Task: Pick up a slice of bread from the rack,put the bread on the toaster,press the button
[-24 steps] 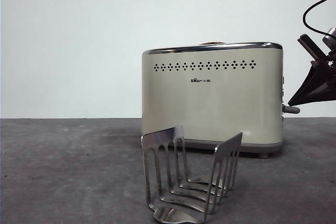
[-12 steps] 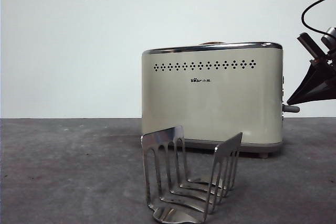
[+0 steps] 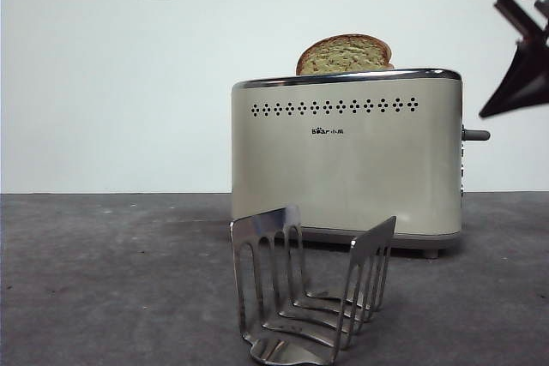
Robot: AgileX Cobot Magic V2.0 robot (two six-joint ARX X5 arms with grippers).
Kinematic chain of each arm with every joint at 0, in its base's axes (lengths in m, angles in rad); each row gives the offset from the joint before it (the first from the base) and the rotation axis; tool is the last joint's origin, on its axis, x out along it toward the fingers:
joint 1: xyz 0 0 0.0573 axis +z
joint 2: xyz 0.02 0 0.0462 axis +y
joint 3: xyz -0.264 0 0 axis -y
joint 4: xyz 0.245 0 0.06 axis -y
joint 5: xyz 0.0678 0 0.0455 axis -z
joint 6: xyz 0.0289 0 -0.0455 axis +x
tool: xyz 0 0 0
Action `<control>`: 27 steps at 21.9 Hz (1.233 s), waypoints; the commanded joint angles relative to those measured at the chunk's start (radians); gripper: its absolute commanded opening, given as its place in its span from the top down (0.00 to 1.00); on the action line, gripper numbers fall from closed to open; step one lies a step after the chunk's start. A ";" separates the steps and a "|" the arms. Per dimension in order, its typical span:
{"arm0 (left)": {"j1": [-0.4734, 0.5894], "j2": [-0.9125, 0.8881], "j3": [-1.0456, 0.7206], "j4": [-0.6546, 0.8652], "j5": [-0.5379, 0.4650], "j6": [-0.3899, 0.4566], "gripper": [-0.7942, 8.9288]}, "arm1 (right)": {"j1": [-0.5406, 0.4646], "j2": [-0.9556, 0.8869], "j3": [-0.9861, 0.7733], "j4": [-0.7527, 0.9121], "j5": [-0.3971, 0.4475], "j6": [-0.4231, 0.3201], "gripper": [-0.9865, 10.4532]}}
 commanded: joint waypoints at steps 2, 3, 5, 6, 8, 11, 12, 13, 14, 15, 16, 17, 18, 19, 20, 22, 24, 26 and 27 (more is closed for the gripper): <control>0.002 -0.005 -0.006 0.002 -0.002 0.006 0.93 | 0.002 -0.065 0.068 -0.054 0.000 -0.008 0.92; 0.002 -0.009 -0.006 0.002 -0.002 0.008 0.92 | 0.002 -0.090 0.094 -0.090 0.002 -0.017 0.92; 0.002 -0.024 -0.006 0.002 -0.002 0.015 0.92 | 0.010 -0.145 0.142 -0.180 0.034 -0.057 0.92; 0.002 -0.033 -0.006 0.002 -0.002 0.015 0.92 | 0.019 -0.174 0.164 -0.224 0.070 -0.076 0.92; 0.002 -0.061 -0.006 0.002 -0.002 0.015 0.92 | 0.044 -0.237 0.221 -0.337 0.183 -0.121 0.92; 0.002 -0.119 -0.006 0.003 -0.002 0.015 0.92 | 0.109 -0.336 0.304 -0.467 0.350 -0.158 0.91; 0.002 -0.135 -0.006 0.003 -0.002 0.015 0.92 | 0.132 -0.365 0.324 -0.478 0.379 -0.150 0.91; 0.002 -0.149 -0.006 0.003 -0.002 0.015 0.92 | 0.152 -0.388 0.340 -0.479 0.381 -0.135 0.91; 0.002 -0.163 -0.006 0.003 -0.002 0.013 0.92 | 0.167 -0.410 0.359 -0.479 0.370 -0.125 0.91; 0.002 -0.173 -0.006 0.003 -0.002 0.011 0.92 | 0.177 -0.424 0.377 -0.487 0.361 -0.124 0.91; 0.002 -0.178 -0.006 0.003 -0.002 0.012 0.92 | 0.178 -0.429 0.400 -0.500 0.360 -0.124 0.91; 0.002 -0.178 -0.006 0.003 -0.002 0.012 0.92 | 0.177 -0.429 0.422 -0.508 0.367 -0.132 0.91; 0.002 -0.177 -0.006 0.003 -0.002 0.012 0.92 | 0.177 -0.428 0.439 -0.508 0.375 -0.132 0.91; 0.002 -0.174 -0.006 0.003 -0.002 0.012 0.92 | 0.177 -0.425 0.451 -0.508 0.380 -0.132 0.91; 0.002 -0.170 -0.006 0.003 -0.002 0.012 0.92 | 0.177 -0.425 0.456 -0.508 0.390 -0.132 0.91; 0.002 -0.162 -0.006 0.003 -0.002 0.012 0.92 | 0.177 -0.423 0.459 -0.509 0.417 -0.132 0.91; 0.002 -0.154 -0.006 0.003 -0.002 0.012 0.92 | 0.177 -0.418 0.459 -0.510 0.449 -0.132 0.91; 0.003 -0.151 -0.006 0.003 -0.002 0.012 0.92 | 0.177 -0.414 0.459 -0.510 0.475 -0.132 0.91; 0.005 -0.151 -0.006 0.003 -0.002 0.012 0.92 | 0.177 -0.411 0.459 -0.511 0.484 -0.132 0.91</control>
